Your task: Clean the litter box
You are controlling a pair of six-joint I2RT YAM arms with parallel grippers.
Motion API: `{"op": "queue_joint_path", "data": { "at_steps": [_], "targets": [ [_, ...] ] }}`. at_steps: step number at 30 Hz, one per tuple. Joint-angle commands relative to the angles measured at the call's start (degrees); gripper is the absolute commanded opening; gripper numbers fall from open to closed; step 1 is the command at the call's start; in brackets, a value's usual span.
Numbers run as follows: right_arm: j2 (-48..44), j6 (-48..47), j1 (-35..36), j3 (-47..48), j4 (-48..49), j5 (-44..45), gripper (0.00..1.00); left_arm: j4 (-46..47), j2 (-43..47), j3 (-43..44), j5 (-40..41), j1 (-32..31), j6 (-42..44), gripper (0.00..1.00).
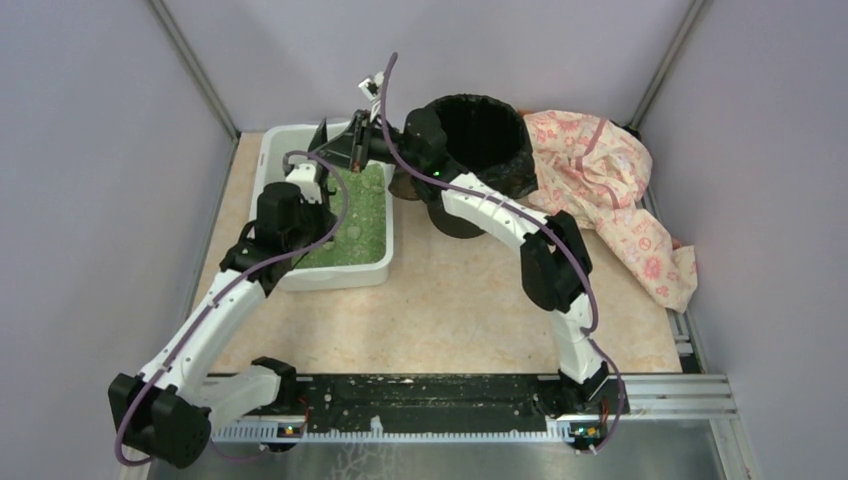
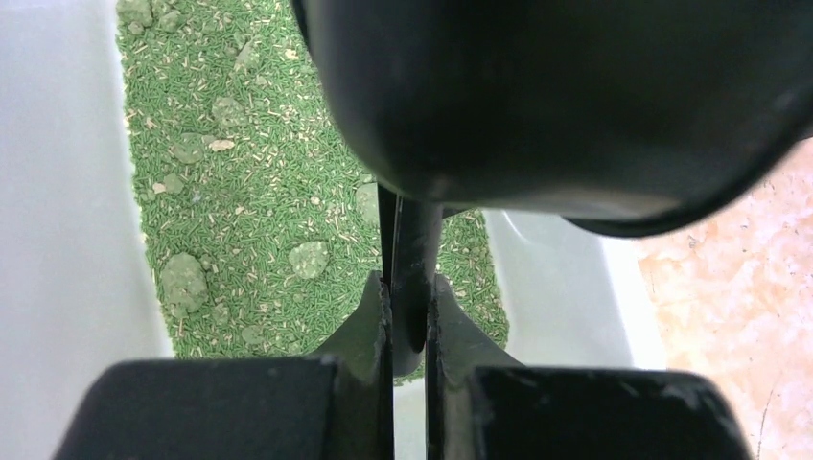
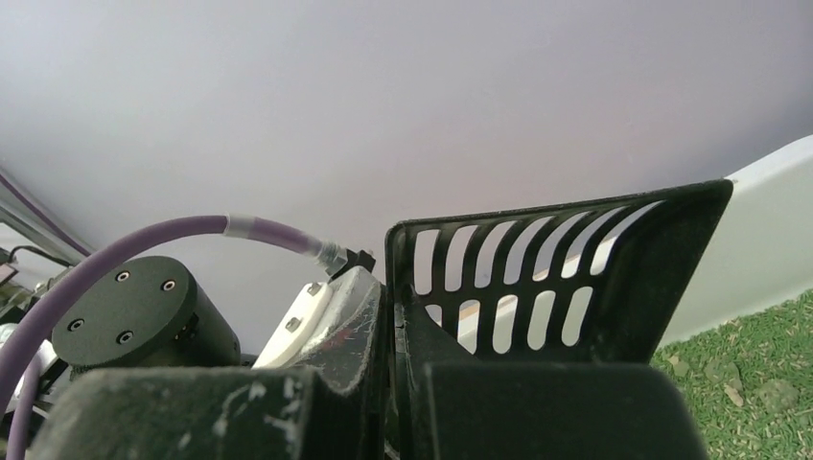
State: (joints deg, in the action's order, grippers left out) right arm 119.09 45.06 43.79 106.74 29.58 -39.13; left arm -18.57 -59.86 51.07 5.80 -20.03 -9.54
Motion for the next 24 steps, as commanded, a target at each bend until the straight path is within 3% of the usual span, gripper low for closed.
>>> {"op": "queue_joint_path", "data": {
  "at_steps": [1, 3, 6, 8, 12, 15, 20, 24],
  "targets": [
    [-5.98, 0.47, 0.57, -0.35, 5.87, -2.14, 0.00, -1.62, 1.50, 1.77, -2.01, 0.57, -0.86, 0.00],
    [-6.31, -0.17, 0.53, -0.82, 5.82, -1.82, 0.01, -3.92, 1.94, 3.95, -4.72, 0.57, -0.67, 0.00],
    [-7.60, -1.08, 0.05, -2.57, 6.91, -1.82, 0.38, -8.68, 1.67, 8.65, -12.19, 0.59, -0.03, 0.00],
    [-8.77, -0.28, -0.80, -3.73, 8.25, -2.99, 0.48, -12.36, 0.33, 12.20, -15.98, 0.56, 0.28, 0.00],
    [-12.89, 6.14, -4.00, -10.58, 17.41, -5.46, 0.52, -15.71, -1.61, 17.03, -18.77, 0.75, 0.73, 0.00],
    [-17.53, 5.28, -5.88, -15.42, 17.31, -5.86, 0.52, -15.13, -2.50, 18.28, -22.86, 1.33, -0.12, 0.00],
    [-24.84, -1.83, -7.14, -21.27, 11.01, -5.97, 0.53, -14.48, -3.95, 18.80, -28.21, 1.65, -1.20, 0.00],
    [-30.83, -12.78, -8.82, -23.02, -0.47, -6.02, 0.54, -16.33, -3.29, 19.66, -37.28, 1.67, 0.95, 0.00]
  ]
}}
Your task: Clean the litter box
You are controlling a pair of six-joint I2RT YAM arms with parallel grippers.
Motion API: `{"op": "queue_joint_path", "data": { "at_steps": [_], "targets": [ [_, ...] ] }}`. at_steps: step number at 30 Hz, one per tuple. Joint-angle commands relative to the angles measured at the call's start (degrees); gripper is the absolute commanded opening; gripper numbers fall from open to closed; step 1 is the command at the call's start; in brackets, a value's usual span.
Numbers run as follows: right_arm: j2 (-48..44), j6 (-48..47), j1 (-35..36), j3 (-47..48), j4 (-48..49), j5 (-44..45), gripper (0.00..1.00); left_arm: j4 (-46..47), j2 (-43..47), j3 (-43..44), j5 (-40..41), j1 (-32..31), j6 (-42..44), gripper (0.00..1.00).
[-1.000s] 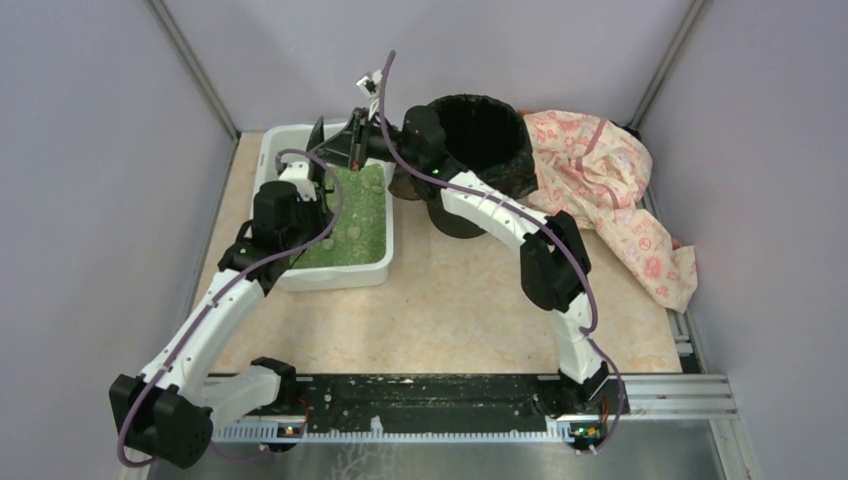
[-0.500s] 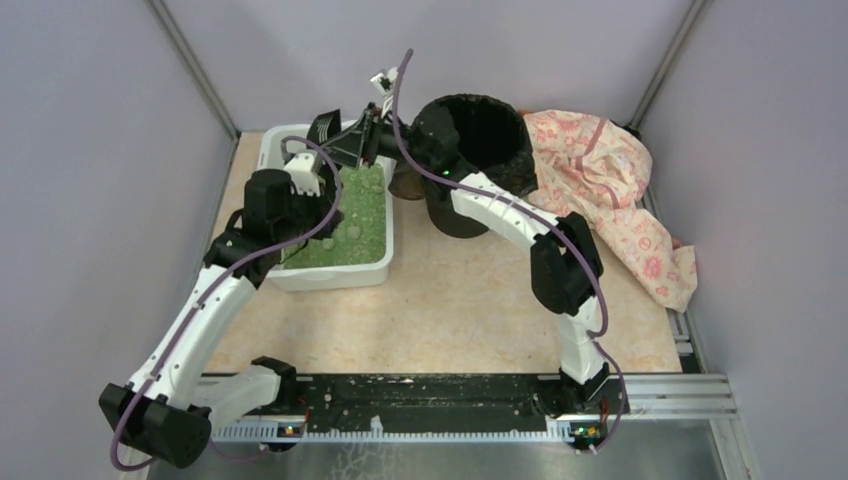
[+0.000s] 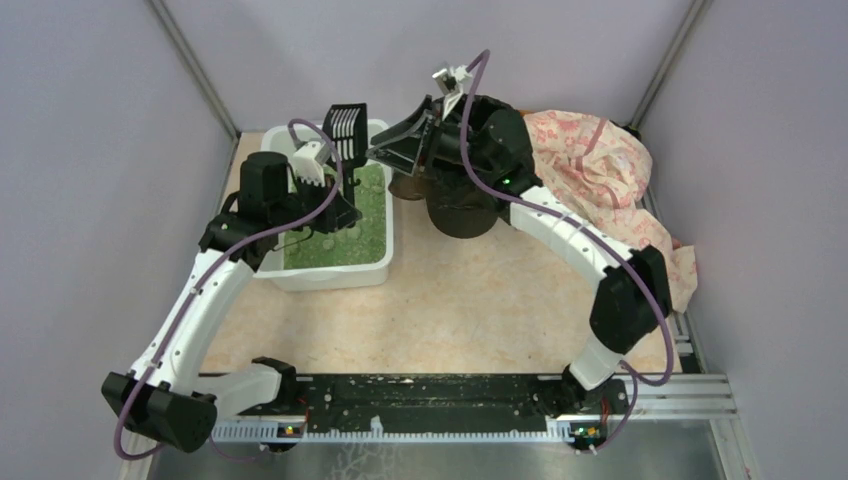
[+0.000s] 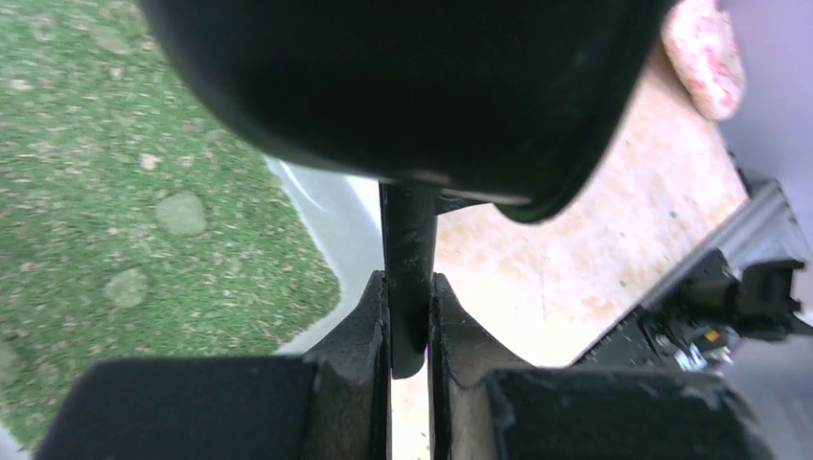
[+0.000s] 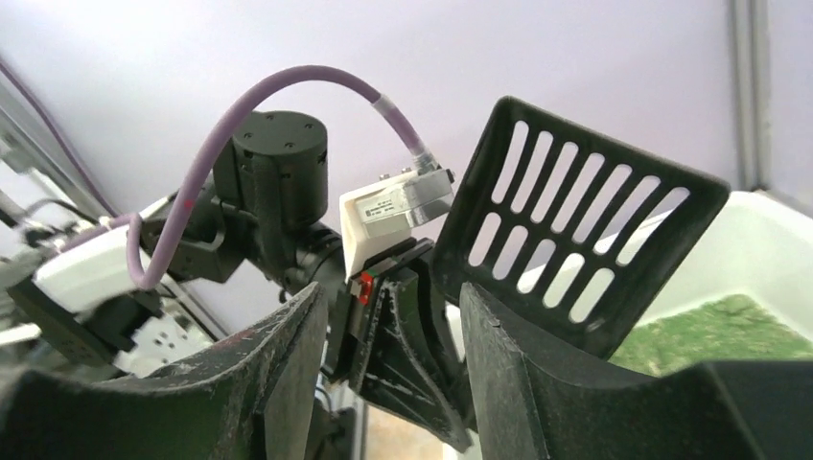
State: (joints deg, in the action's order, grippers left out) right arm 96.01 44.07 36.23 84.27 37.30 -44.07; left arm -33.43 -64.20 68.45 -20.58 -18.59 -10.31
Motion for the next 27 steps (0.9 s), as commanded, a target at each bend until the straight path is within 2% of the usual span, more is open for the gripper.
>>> {"op": "queue_joint_path", "data": {
  "at_steps": [1, 4, 7, 11, 17, 23, 27],
  "targets": [
    [-9.22, -17.48, -1.92, 0.03, -12.72, -1.13, 0.54, -2.33, 1.22, 2.75, -12.74, 0.24, 2.42, 0.00],
    [-11.01, -31.02, -2.78, 4.39, -29.83, -0.82, 0.55, -4.63, 2.16, 3.27, -18.57, 0.22, 4.96, 0.00],
    [-9.91, -46.80, -2.87, 11.11, -47.14, 3.05, 0.55, -5.66, 3.68, 2.00, -22.09, 0.18, 6.66, 0.00],
    [-6.43, -55.49, -3.45, 19.73, -60.04, 4.05, 0.56, -5.96, 5.95, -1.51, -25.16, 0.18, 8.64, 0.00],
    [-1.64, -59.26, -4.45, 29.14, -66.09, 4.19, 0.57, -4.31, 10.69, -6.36, -30.99, 0.14, 11.83, 0.00],
    [1.15, -59.80, -4.85, 30.96, -67.64, -5.27, 0.57, -3.11, 12.29, -8.34, -34.36, 0.05, 11.56, 0.00],
    [1.92, -63.40, -4.85, 33.13, -72.89, -10.18, 0.56, -3.37, 11.94, -8.07, -33.96, -0.21, 11.28, 0.00]
  ]
}}
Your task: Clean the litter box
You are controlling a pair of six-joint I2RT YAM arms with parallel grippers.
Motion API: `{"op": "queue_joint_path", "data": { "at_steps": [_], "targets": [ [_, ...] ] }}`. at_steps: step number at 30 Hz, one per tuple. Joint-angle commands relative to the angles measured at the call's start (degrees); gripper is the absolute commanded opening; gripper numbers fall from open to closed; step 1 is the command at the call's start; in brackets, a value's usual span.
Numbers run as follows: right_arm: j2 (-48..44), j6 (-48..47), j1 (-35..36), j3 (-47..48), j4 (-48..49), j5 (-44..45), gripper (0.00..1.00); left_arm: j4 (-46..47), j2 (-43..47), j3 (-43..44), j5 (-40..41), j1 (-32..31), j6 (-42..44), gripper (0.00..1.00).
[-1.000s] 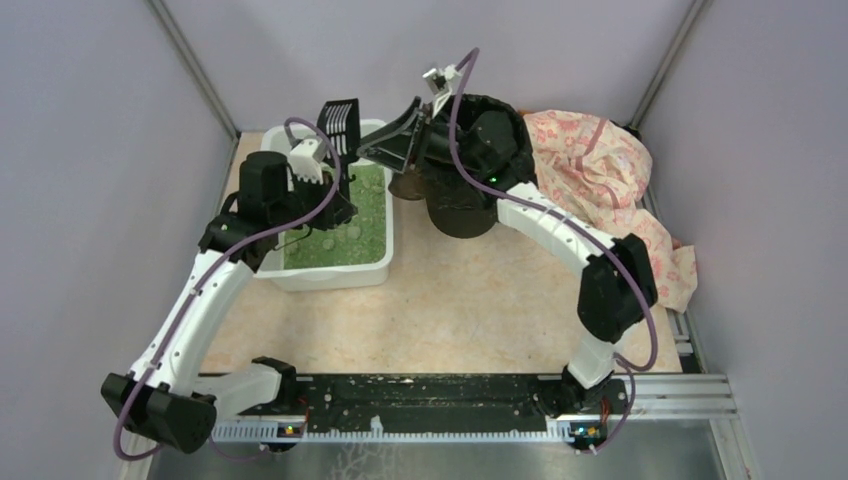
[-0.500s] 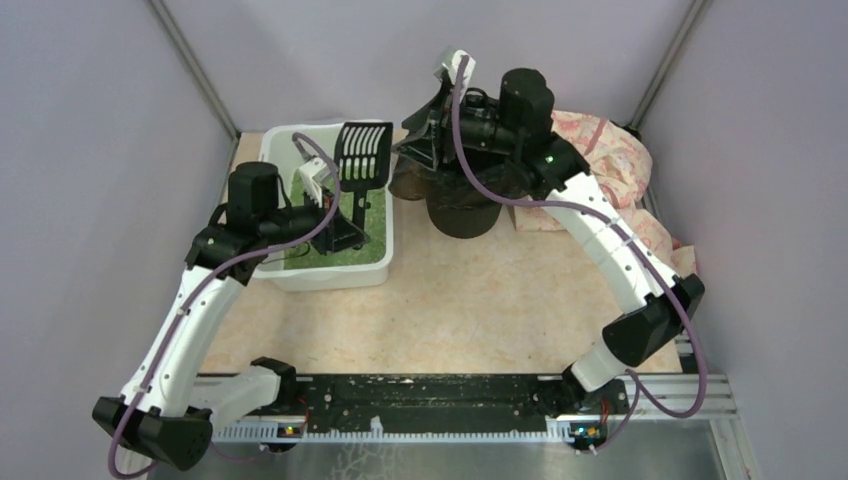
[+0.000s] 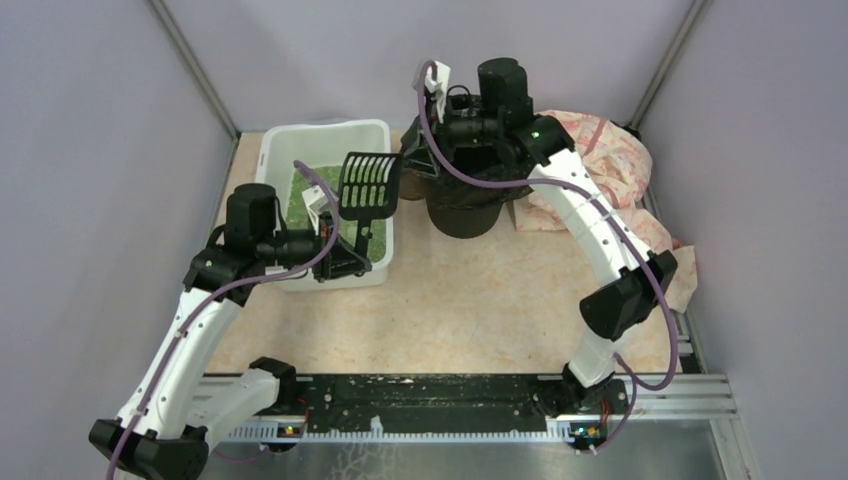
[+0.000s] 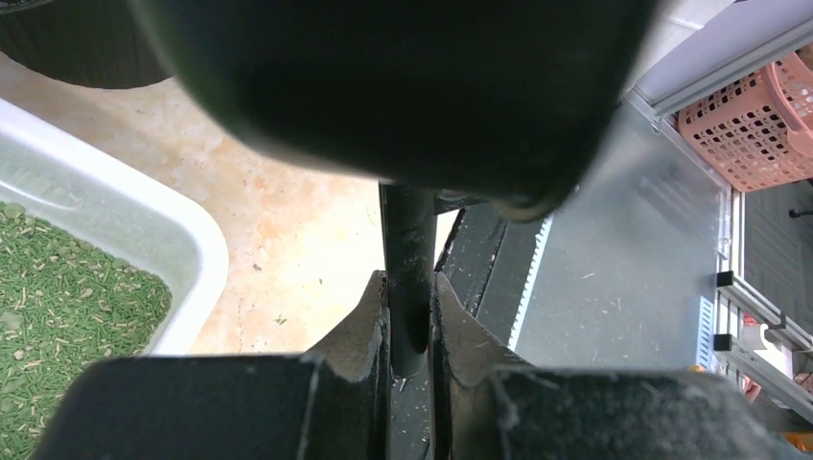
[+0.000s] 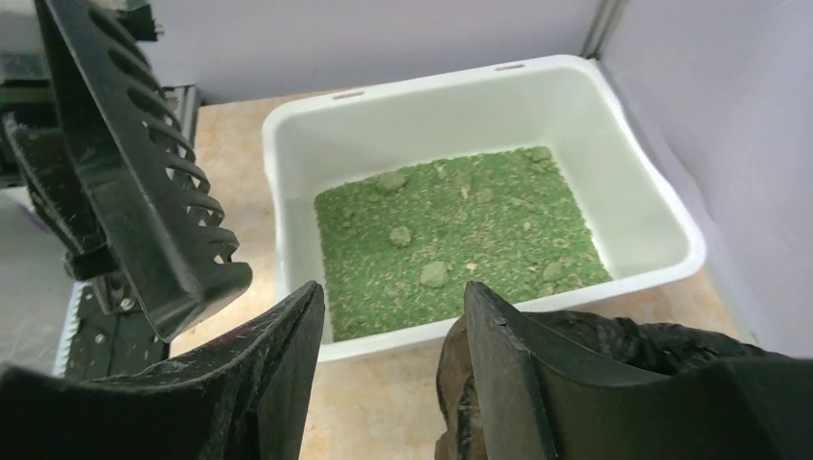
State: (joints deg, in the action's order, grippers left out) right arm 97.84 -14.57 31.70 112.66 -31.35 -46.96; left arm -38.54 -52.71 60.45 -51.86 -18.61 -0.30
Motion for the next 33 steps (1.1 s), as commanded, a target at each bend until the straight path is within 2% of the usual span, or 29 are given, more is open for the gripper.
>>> {"op": "queue_joint_path", "data": {
  "at_steps": [1, 7, 14, 19, 23, 33],
  "targets": [
    [-0.29, -5.51, -0.34, 4.65, -5.41, -7.66, 0.56, 1.66, 0.30, -0.07, -2.20, -0.20, 1.26, 0.00],
    [-7.77, -5.10, -2.94, -3.84, -0.71, -4.83, 0.56, 1.48, -0.15, 0.10, -1.78, -0.14, 1.41, 0.00],
    [-12.28, -5.18, -7.21, -3.95, -0.83, -7.62, 0.56, 1.80, -0.66, -1.23, -0.96, -0.28, 1.63, 0.00],
    [-11.38, -3.93, -7.30, -2.37, 0.53, -13.07, 0.56, 1.98, -0.78, -2.53, 0.29, -0.23, 2.22, 0.00],
    [-8.25, -3.45, -7.27, 2.69, -2.38, -17.04, 0.56, 2.85, -0.98, -3.42, 0.71, -0.26, 2.12, 0.00],
    [-8.34, -4.67, -5.86, 2.95, -3.52, -18.86, 0.56, 6.64, -5.38, -5.73, -2.93, -0.35, 1.08, 0.00]
  ]
}}
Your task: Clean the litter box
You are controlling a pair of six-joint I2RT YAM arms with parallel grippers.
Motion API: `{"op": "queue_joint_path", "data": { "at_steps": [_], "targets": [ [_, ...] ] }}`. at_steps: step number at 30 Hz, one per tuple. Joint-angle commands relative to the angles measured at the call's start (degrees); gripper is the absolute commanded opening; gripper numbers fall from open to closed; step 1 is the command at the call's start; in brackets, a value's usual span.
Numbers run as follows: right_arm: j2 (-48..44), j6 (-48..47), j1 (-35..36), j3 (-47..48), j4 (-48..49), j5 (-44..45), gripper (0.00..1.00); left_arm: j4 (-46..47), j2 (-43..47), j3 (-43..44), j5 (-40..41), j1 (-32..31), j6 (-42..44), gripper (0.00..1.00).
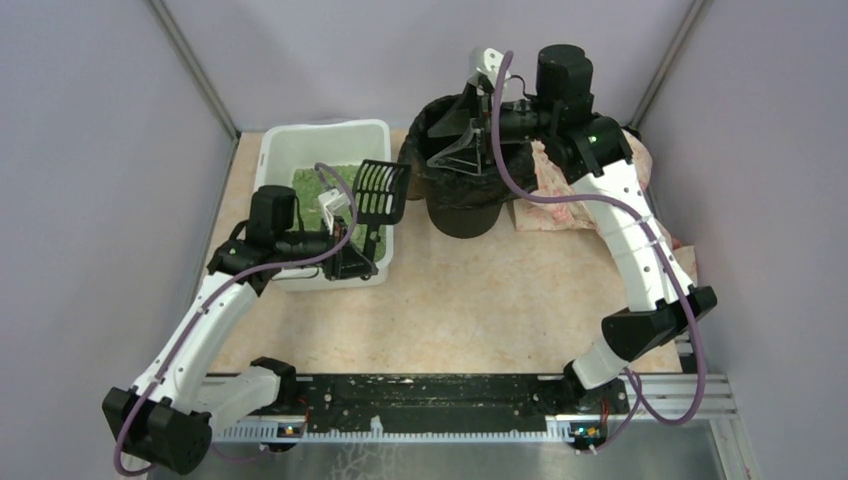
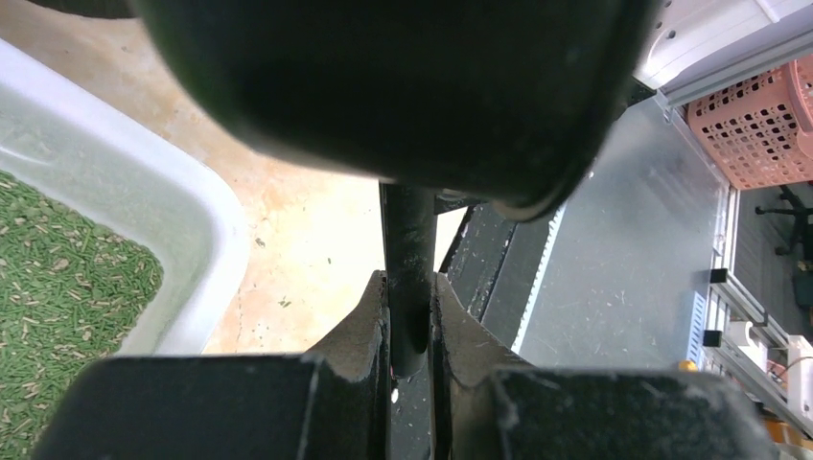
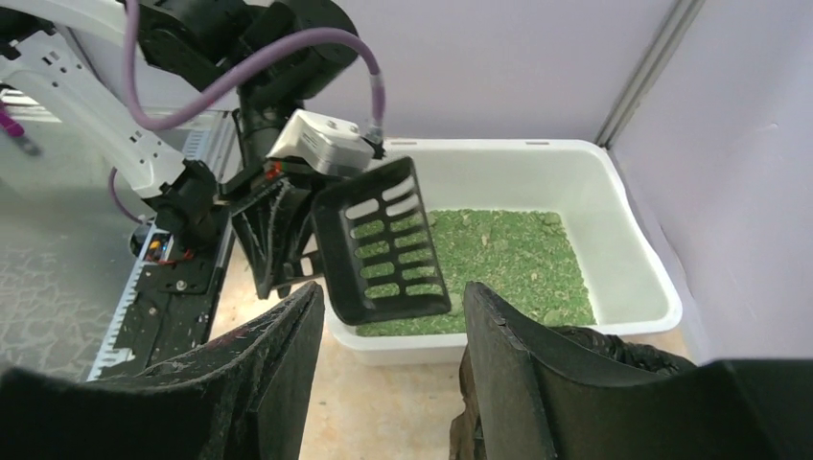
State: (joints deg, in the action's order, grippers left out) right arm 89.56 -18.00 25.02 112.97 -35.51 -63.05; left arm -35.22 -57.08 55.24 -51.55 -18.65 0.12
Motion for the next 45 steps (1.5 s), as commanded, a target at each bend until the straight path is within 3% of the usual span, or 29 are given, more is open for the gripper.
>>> {"op": "queue_joint_path", "data": {
  "at_steps": [1, 13, 24, 27, 31, 32, 33, 36, 38, 41, 45],
  "targets": [
    [0.23, -1.25, 1.09, 2.68, 0.66, -2.79, 0.56, 3.49, -1.18, -0.57, -3.51, -0.38, 0.50, 0.00],
    [10.33, -2.82, 9.44, 9.88, -3.94, 1.97, 0.56, 4.35, -0.40, -0.62, -2.38, -2.60, 0.02, 0.00],
    [15.29, -3.20, 10.14, 12.71, -7.27, 4.52, 0.54, 4.24, 1.75, 0.54, -1.88, -3.76, -1.87, 0.00],
    [15.42, -3.33, 10.14, 12.20, -8.01, 4.09, 0.42, 4.28, 2.08, 1.06, -1.85, -3.75, -2.03, 0.00],
    [14.41, -3.75, 10.14, 10.21, -7.71, 4.08, 0.00, 4.44, 1.89, 1.44, -1.49, -3.79, -2.26, 0.00],
    [13.77, -3.02, 10.14, 9.30, -6.37, 4.61, 0.00, 4.58, 1.85, 1.37, -1.05, -3.77, -2.38, 0.00],
    [13.25, -2.46, 10.07, 8.24, -5.09, 5.01, 0.00, 4.82, 1.80, 1.22, -0.73, -3.81, -2.61, 0.05],
    [12.16, 0.92, 9.93, 6.49, -1.03, 5.43, 0.00, 5.49, 1.96, 0.77, 1.82, -3.79, -3.50, 0.46],
    [12.04, 6.14, 9.18, 5.60, 3.64, 5.75, 0.00, 5.74, 2.33, 0.70, 3.83, -3.83, -4.03, 0.65],
    [11.42, 18.52, 7.02, 2.53, 16.19, 8.80, 0.00, 6.43, 4.62, 1.76, 13.09, -3.84, -7.06, 0.70],
    [8.64, 32.34, 3.32, -4.24, 32.29, 15.05, 0.00, 15.57, 15.15, -1.45, 16.32, -3.84, -9.86, 0.71]
  ]
}}
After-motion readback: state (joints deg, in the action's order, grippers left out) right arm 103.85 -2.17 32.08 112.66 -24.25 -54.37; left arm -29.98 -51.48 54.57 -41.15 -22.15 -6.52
